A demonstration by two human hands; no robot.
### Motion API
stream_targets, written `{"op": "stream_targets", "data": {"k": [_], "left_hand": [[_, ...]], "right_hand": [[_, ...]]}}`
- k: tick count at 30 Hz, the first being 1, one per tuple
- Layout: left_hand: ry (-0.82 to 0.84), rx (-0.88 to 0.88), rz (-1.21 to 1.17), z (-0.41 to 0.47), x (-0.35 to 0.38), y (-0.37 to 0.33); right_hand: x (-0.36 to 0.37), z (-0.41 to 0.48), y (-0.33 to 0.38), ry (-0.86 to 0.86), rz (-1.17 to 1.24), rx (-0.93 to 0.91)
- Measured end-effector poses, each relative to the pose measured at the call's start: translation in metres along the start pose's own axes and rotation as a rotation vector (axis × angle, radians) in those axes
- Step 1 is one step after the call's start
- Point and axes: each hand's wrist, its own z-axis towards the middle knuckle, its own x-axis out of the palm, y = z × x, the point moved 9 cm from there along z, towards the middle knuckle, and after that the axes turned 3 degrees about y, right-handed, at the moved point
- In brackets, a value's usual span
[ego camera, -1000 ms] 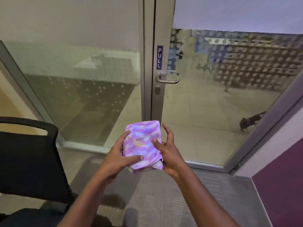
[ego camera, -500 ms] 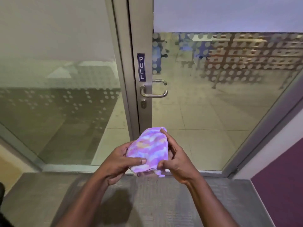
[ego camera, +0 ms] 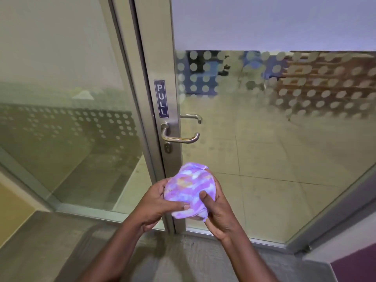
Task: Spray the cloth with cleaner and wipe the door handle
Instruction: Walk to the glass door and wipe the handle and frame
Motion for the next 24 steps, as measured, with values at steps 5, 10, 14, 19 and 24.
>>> {"op": "stream_targets", "data": {"k": [5,10,14,19,24], "left_hand": [[0.049,-0.048,-0.132,0.024,0.014,0.016],[0.166,-0.136,-0.194,0.042,0.021,0.031],[0.184,-0.184,-0.055,0.06,0.007,0.023],[-0.242,0.002,0.361,0.091,-0.067,-0.034],[-0.543,0.582,0.855,0.088,-0.101,-0.132]], "right_hand": [[-0.02,0.013,0.005,-0.07,0.027,-0.004],[-0.035,0.02,0.0,-0.215,0.013,0.011],[-0.047,0.029,0.003,-0.393,-0.107,-0.013],[-0.055,0.037,0.051,-0.708,-0.456,-0.318],[-0.02,0.047,0.088,-0.827,-0.874,-0.58]]}}
